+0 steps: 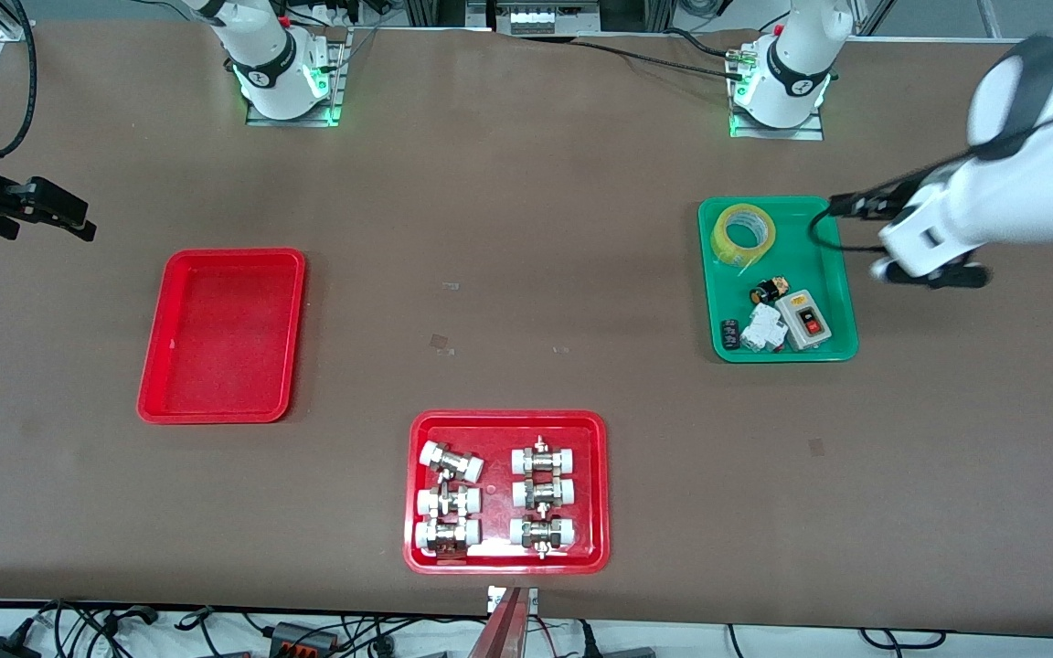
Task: Left arm passes tape to right arm into tray
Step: 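Lower the left gripper onto the yellow tape roll in the green tray and grasp it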
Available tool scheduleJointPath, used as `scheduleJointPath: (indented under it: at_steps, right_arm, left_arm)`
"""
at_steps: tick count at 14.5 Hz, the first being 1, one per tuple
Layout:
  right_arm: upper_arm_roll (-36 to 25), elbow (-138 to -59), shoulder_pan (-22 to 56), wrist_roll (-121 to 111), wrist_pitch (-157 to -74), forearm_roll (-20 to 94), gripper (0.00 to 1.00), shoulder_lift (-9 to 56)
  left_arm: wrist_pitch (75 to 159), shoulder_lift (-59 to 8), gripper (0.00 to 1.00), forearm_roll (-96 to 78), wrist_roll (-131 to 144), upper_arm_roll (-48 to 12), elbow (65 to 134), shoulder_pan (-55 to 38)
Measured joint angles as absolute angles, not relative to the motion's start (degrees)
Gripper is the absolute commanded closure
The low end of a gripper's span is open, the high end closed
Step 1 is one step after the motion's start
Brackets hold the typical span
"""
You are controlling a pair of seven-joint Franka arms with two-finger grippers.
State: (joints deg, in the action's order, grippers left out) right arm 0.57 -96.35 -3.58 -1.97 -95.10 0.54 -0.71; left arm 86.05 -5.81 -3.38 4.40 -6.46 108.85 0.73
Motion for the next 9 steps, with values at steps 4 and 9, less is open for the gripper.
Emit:
scheduleJointPath:
  at_steps: [4,9]
  right_arm:
    - [0.6,-96.3,-3.6,-2.0,-95.3,0.5,0.00,-0.6]
    - [0.6,-96.4,-3.6,-2.1,-95.3,0.5,0.00,-0.5]
  left_arm:
    - [104.7,-6.3,0.00,-4.4,6.4,-7.8,125.8,0.7]
    - [120.7,-8.1,0.00,-4.9,6.4,-7.8,138.8,1.0]
